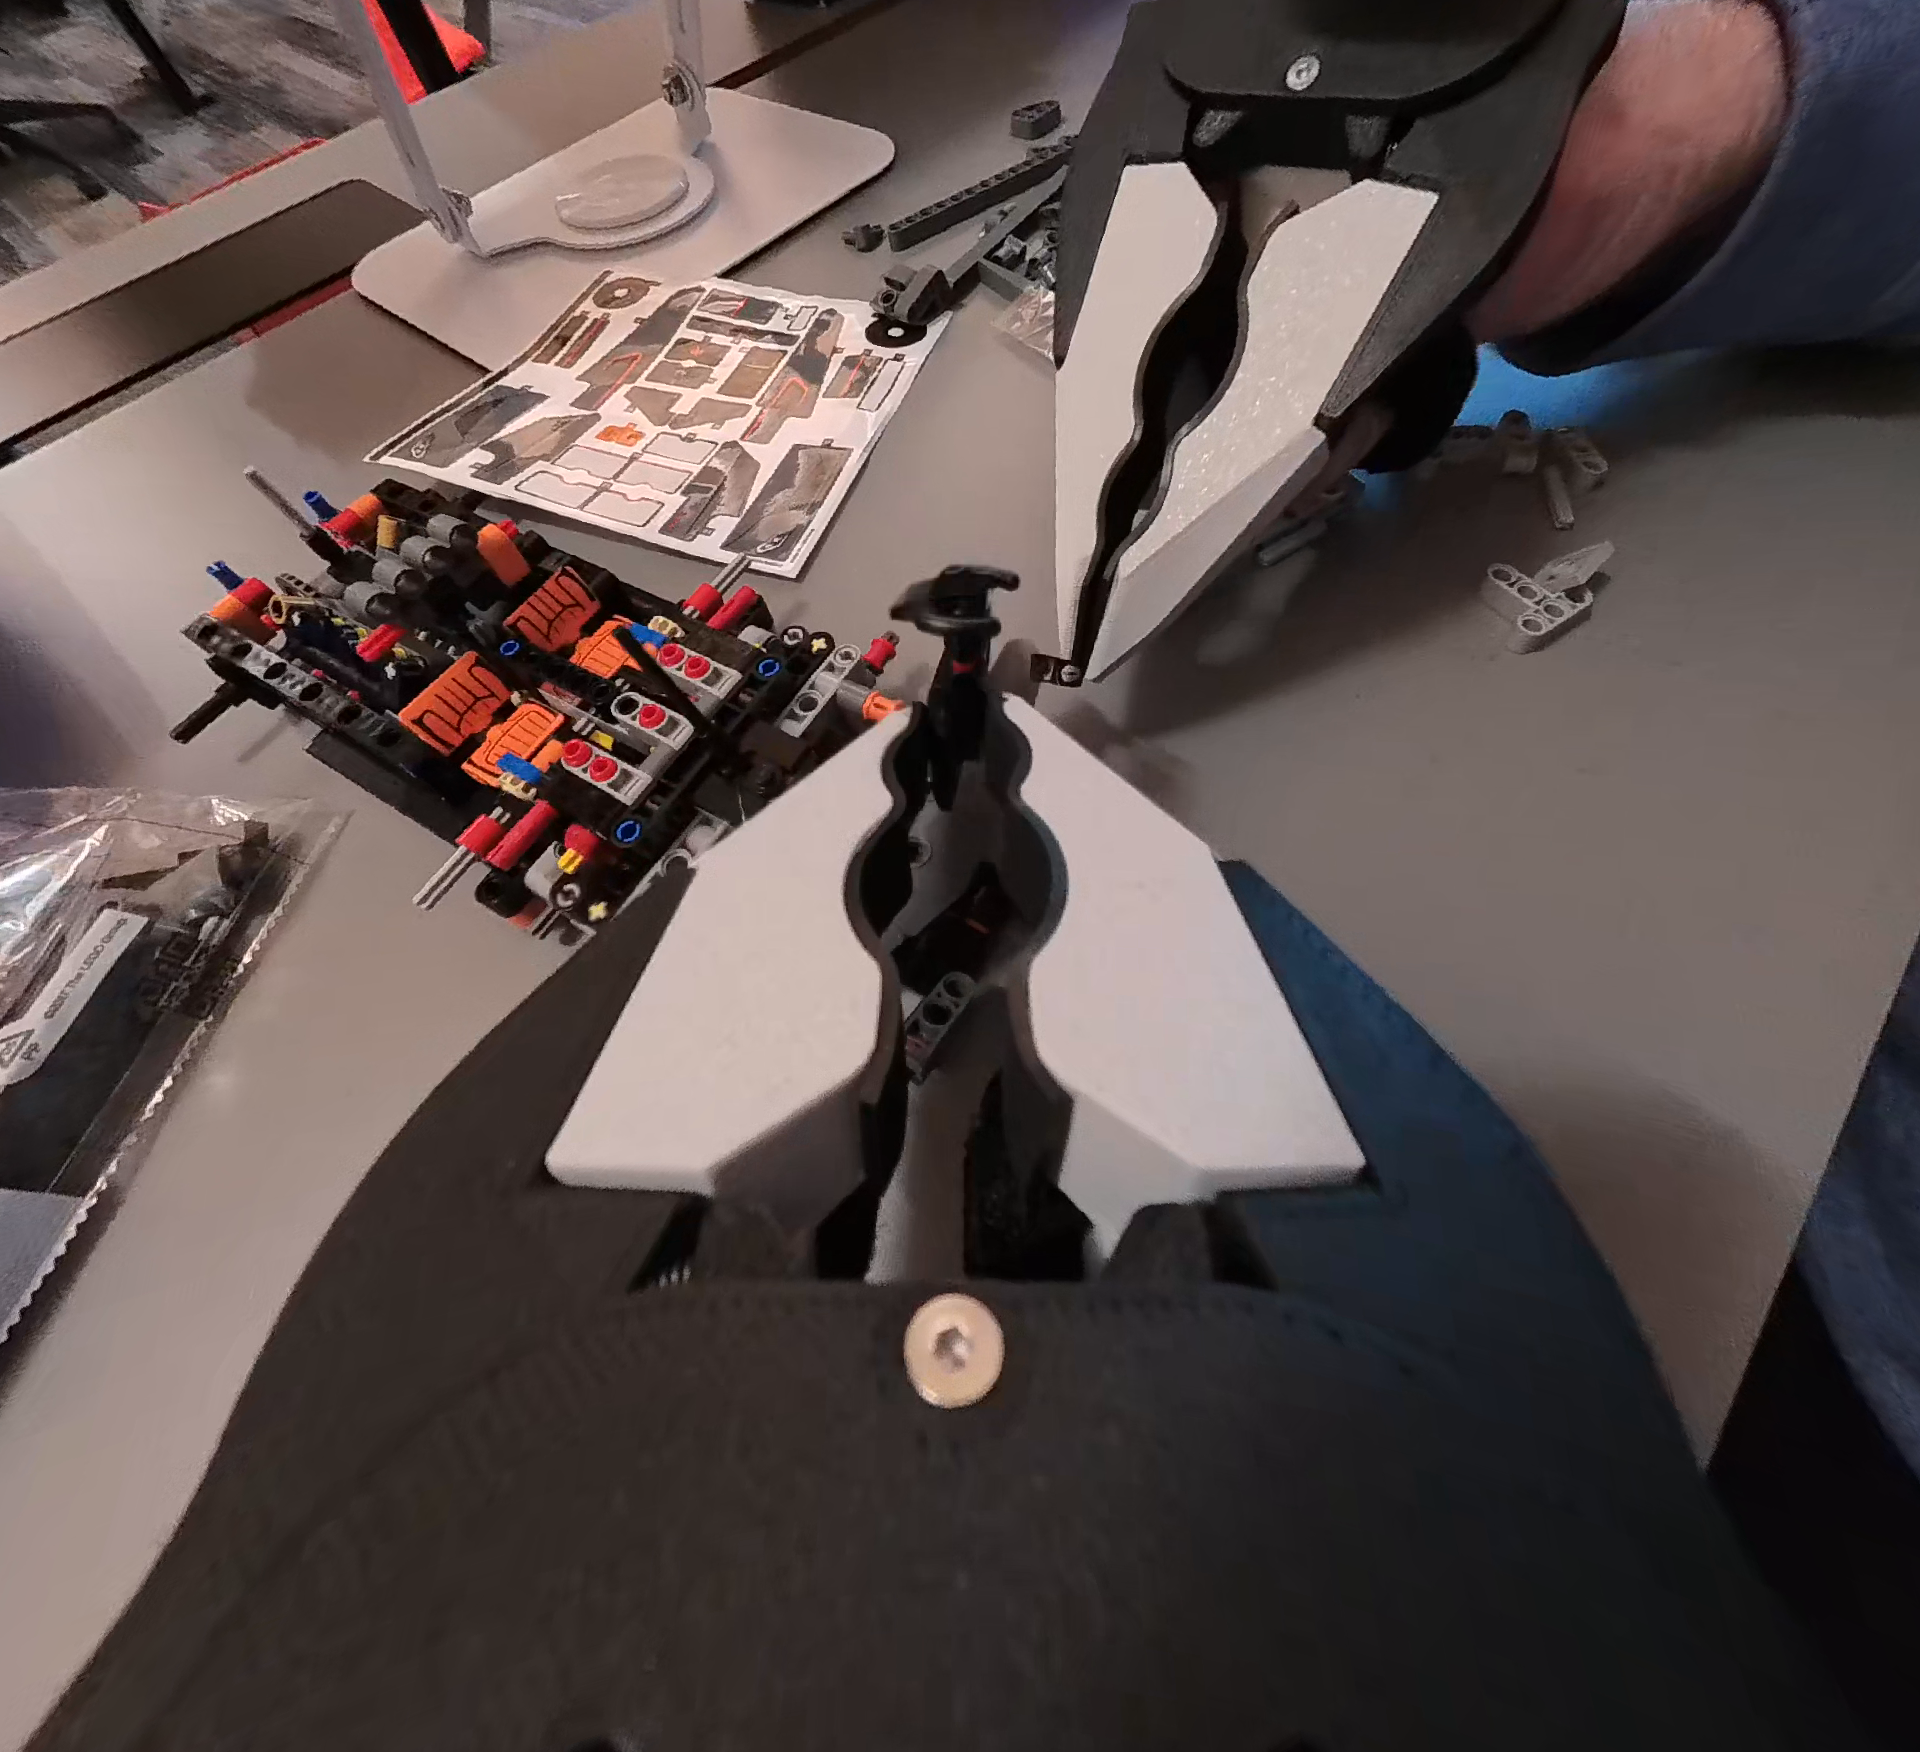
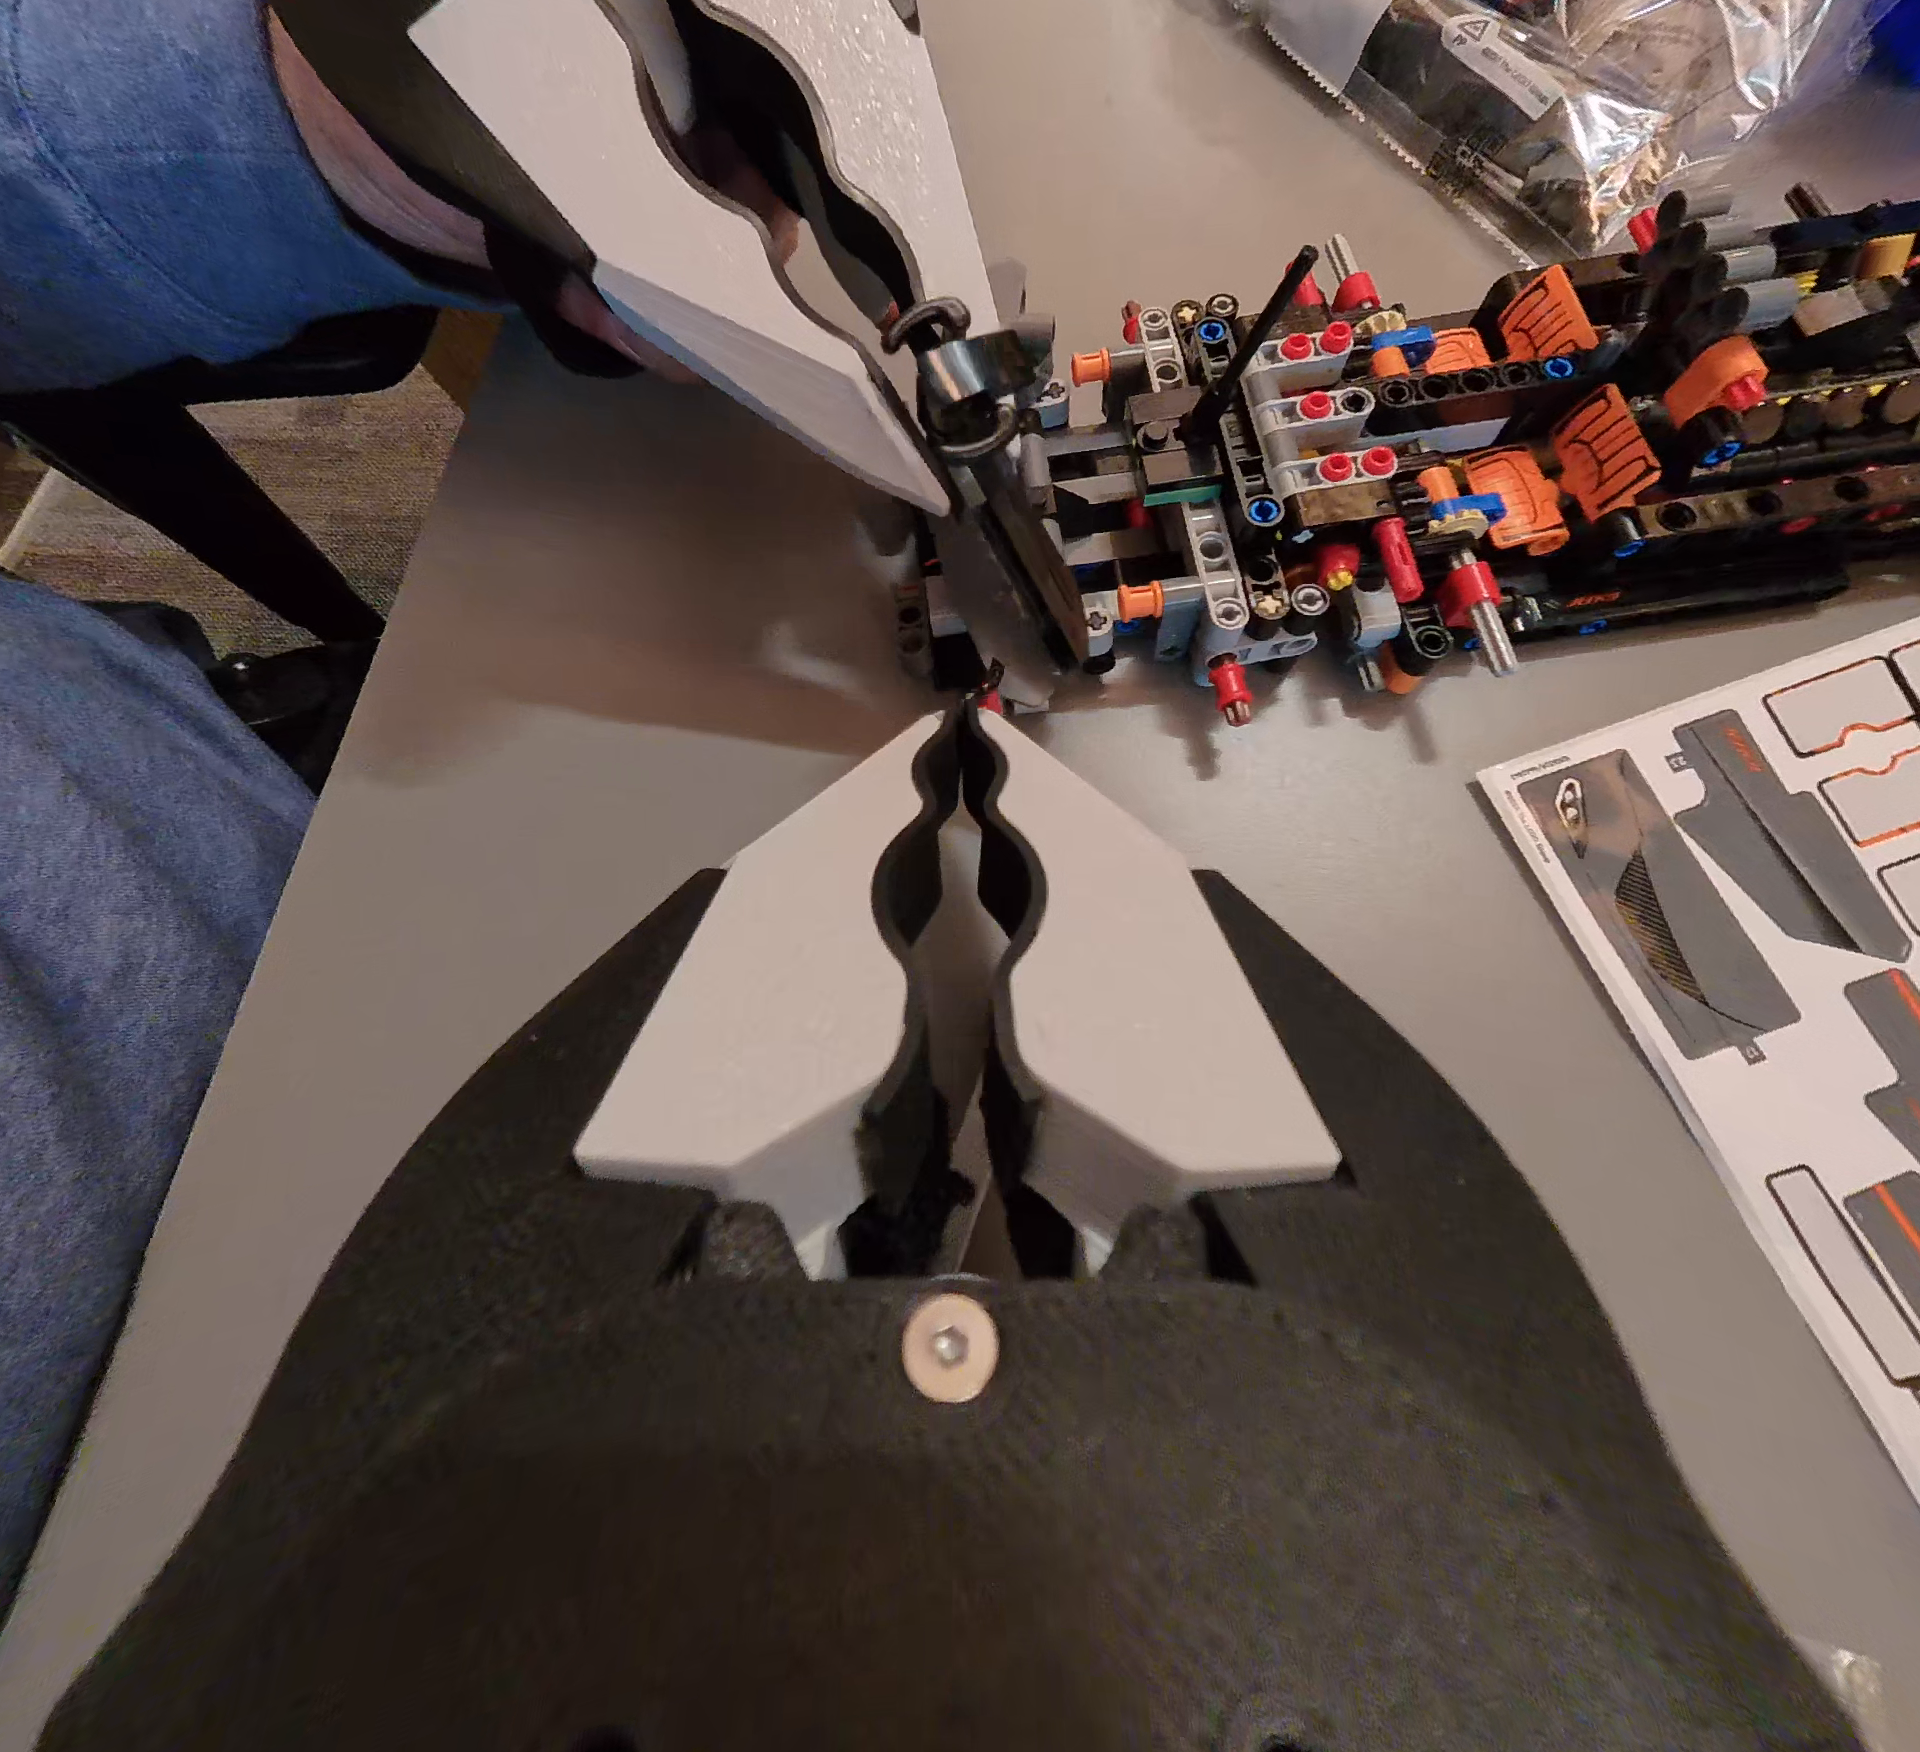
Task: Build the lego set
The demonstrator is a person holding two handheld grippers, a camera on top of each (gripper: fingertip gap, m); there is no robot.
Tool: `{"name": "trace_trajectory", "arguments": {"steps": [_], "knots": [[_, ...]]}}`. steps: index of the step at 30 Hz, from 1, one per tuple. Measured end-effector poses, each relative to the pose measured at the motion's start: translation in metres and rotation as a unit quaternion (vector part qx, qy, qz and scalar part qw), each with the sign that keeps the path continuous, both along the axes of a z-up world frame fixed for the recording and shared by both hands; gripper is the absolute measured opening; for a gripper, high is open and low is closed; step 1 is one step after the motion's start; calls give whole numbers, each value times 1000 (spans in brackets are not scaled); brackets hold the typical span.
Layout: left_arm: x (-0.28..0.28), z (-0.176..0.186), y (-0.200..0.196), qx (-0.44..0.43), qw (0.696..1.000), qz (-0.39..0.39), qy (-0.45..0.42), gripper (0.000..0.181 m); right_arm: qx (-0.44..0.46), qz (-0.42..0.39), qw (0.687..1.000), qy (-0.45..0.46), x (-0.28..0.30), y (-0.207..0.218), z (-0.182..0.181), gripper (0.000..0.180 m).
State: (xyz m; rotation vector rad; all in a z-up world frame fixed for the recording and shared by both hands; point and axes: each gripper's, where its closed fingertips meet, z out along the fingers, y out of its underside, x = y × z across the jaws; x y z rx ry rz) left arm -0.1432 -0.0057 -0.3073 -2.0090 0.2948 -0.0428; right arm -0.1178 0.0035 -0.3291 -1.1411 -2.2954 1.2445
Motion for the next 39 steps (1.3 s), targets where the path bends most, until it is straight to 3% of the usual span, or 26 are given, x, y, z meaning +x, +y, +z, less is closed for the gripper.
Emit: {"name": "trace_trajectory", "arguments": {"steps": [9, 14, 23, 33, 39], "knots": [[1, -6, 1, -10, 1000, 8, 7, 9, -20, -3, 1000, -10, 2, -4, 2, 0], [-6, 5, 2, 10, 999, 30, 27, 8, -73, -8, 997, -5, 6, -6, 22, 0], [0, 34, 13, 62, 980, 50, 184, 8, -239, -20, 971, -4, 16, -4, 85, 0], [8, 48, 17, 75, 934, 47, 345, 9, -335, -20, 940, -59, 22, -6, 100, 0], [13, 54, 20, 86, 913, 34, 398, 9, -362, -18, 928, -90, 23, -6, 99, 0]]}}
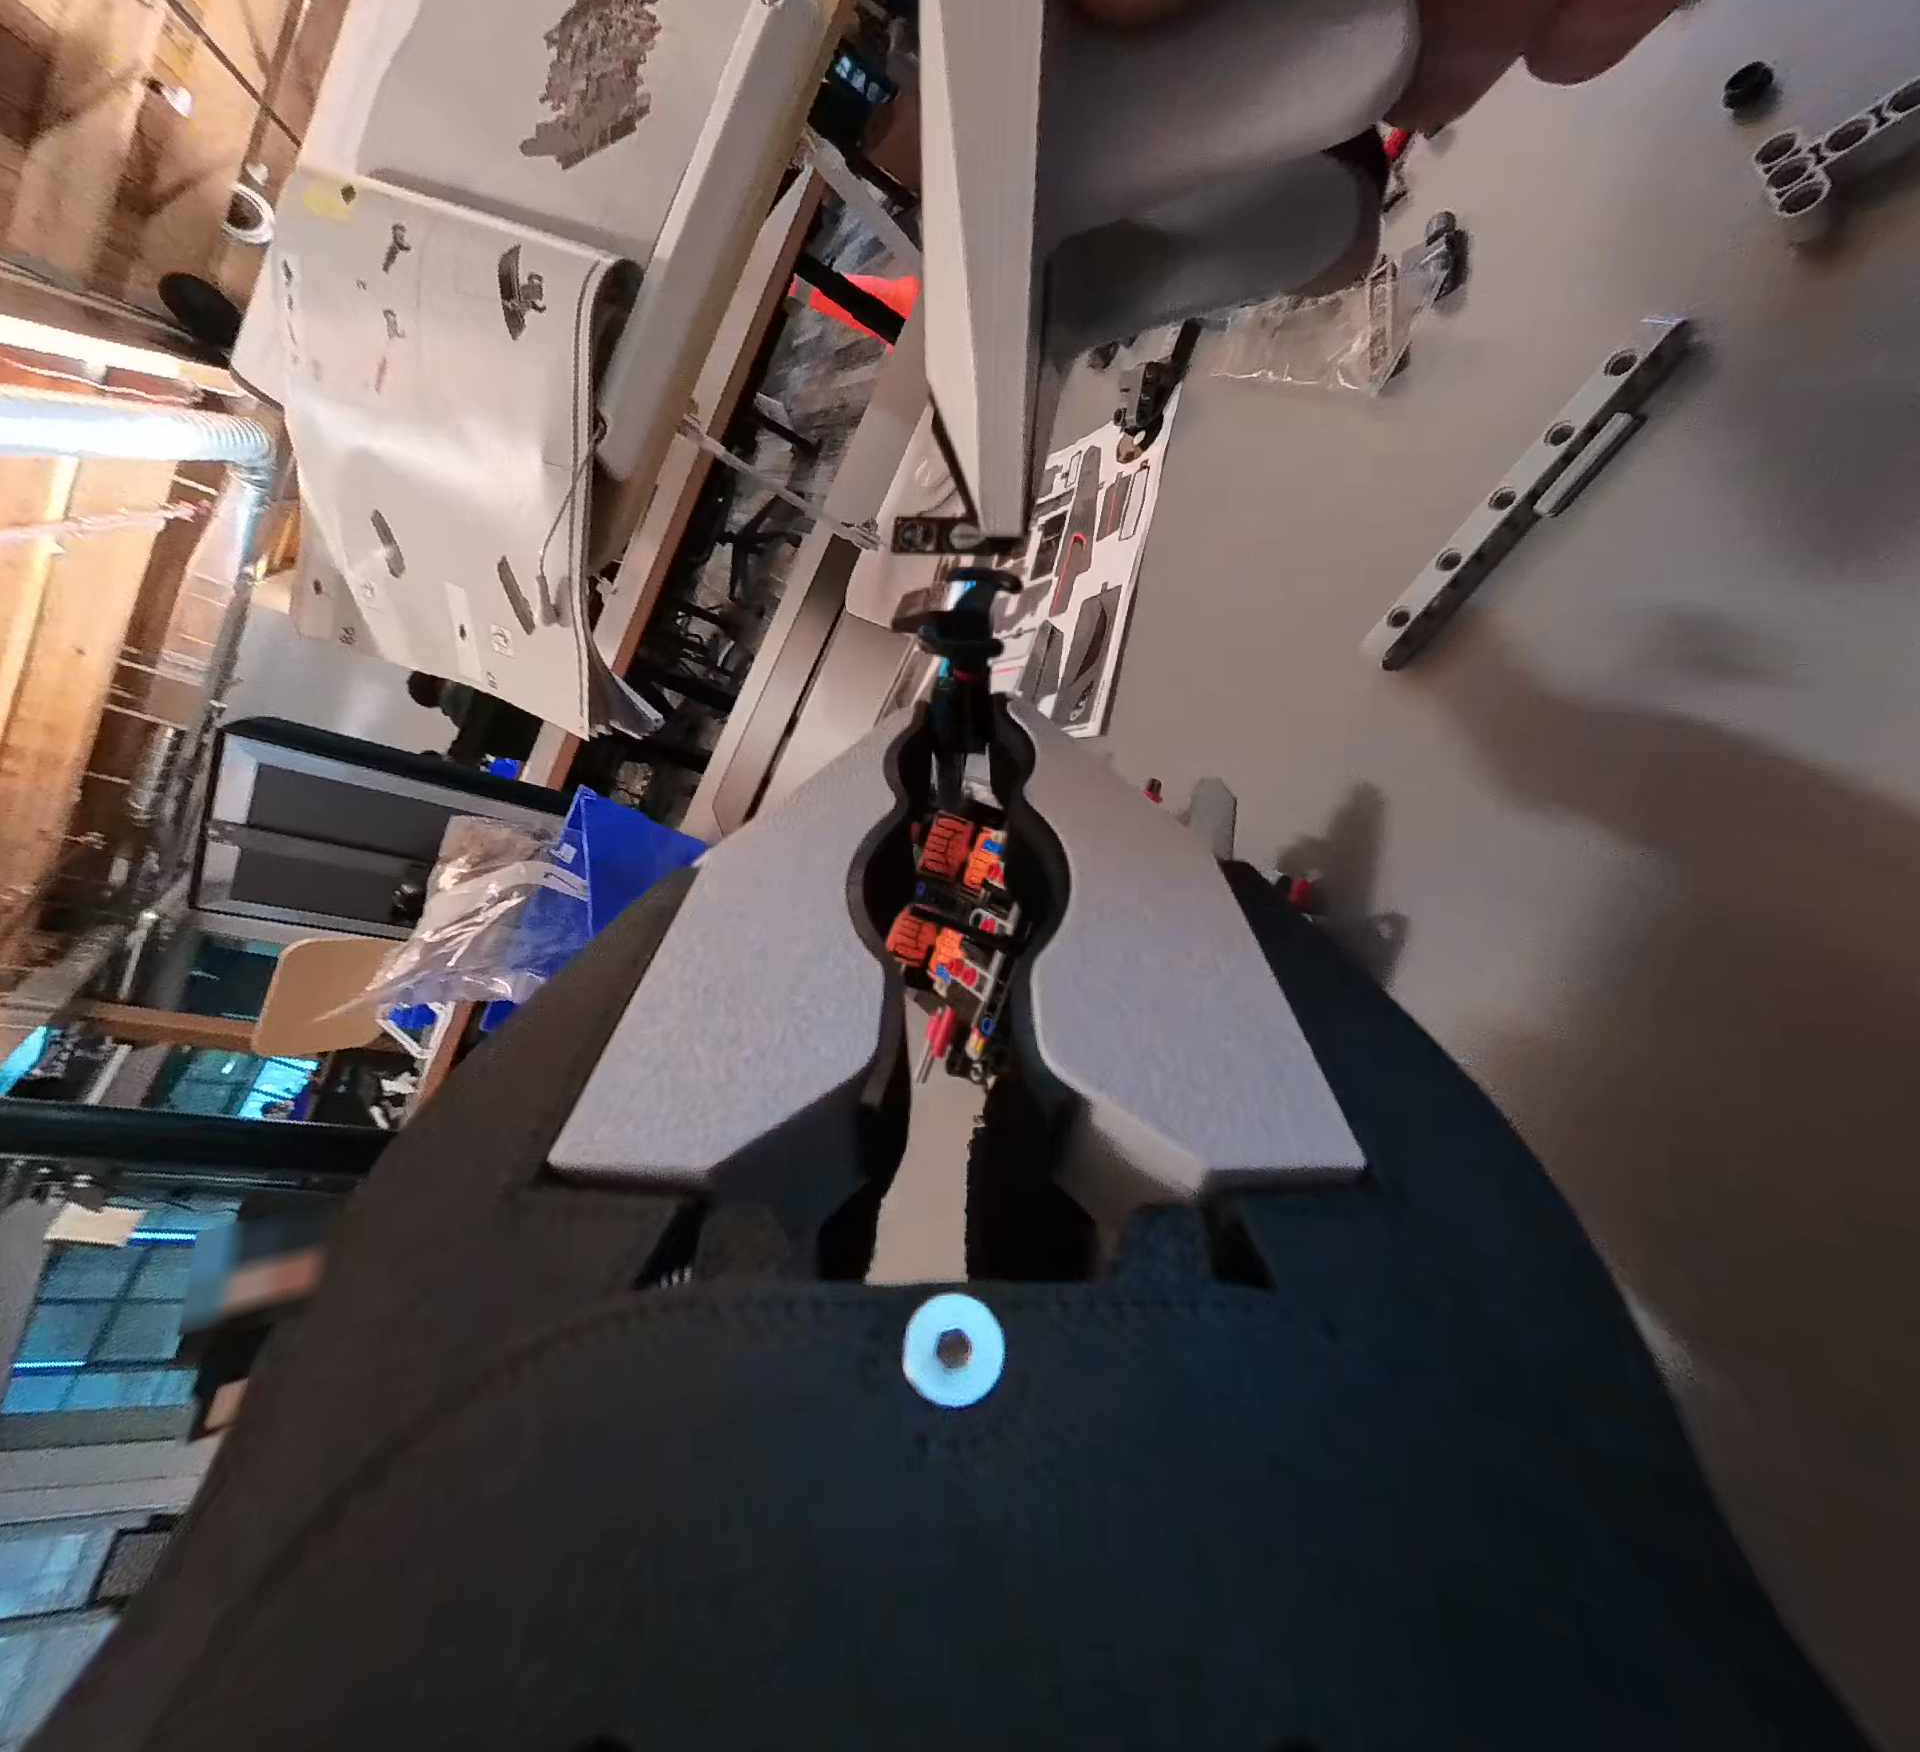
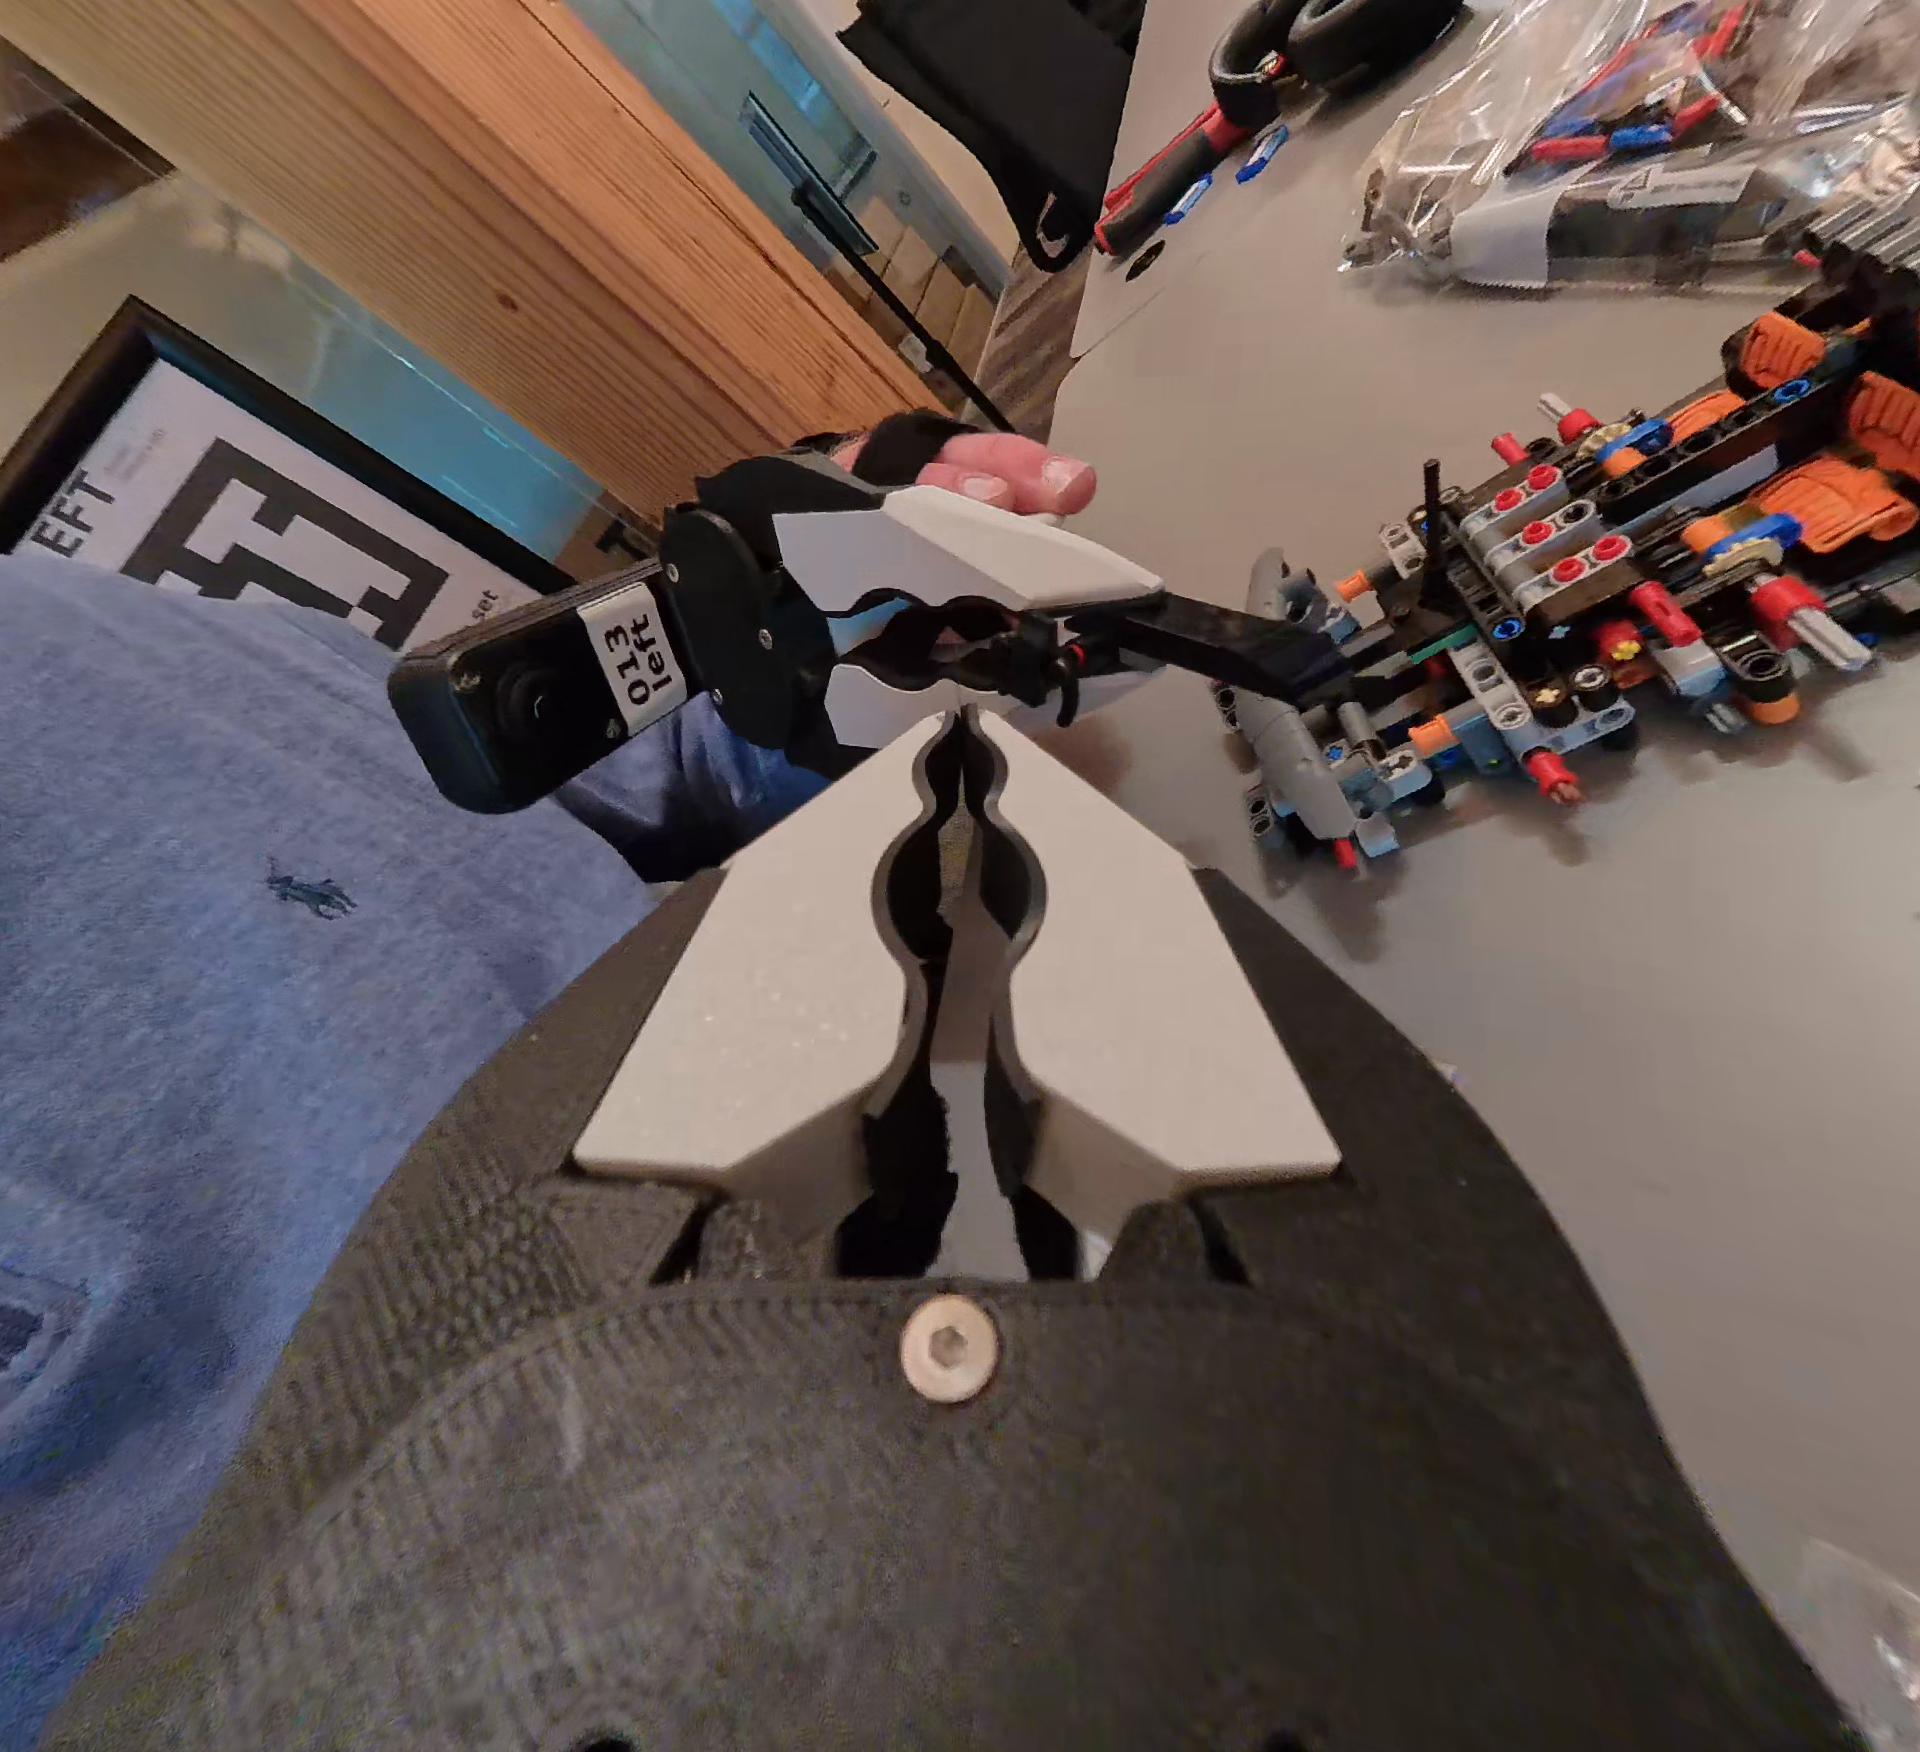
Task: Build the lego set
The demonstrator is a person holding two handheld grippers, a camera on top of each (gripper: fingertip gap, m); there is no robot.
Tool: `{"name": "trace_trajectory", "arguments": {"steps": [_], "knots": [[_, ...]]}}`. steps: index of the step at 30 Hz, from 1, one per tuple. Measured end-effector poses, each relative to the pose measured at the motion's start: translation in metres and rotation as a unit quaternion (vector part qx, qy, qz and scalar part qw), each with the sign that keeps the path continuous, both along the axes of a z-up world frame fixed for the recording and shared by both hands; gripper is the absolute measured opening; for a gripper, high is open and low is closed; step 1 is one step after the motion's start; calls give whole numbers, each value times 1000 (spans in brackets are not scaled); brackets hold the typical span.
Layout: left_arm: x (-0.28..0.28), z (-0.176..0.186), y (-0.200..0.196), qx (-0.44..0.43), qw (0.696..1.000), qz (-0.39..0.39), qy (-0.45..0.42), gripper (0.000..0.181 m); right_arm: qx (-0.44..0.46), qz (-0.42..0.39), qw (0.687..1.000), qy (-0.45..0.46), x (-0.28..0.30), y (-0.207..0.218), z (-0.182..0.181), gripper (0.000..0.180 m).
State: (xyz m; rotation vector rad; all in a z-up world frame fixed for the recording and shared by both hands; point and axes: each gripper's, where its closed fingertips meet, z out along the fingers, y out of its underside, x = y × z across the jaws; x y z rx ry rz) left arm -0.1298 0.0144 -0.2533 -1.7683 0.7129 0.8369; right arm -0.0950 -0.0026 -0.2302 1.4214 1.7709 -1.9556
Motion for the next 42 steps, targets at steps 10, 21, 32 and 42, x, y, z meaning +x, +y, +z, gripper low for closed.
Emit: {"name": "trace_trajectory", "arguments": {"steps": [10, 21, 32, 42], "knots": [[5, 2, 1, 2, 999, -14, 47, 9, -9, 2, 1000, -15, -1, 3, -3, 0], [6, 2, 2, 0, 997, -11, 77, 9, -11, 1, 999, -31, 0, 5, -7, 0], [6, 1, 2, -5, 995, 0, 101, 9, -6, -7, 999, -43, 0, 6, -10, 0], [5, 0, 2, -9, 994, 3, 113, 9, -1, -17, 999, -47, -1, 7, -12, 0]]}}
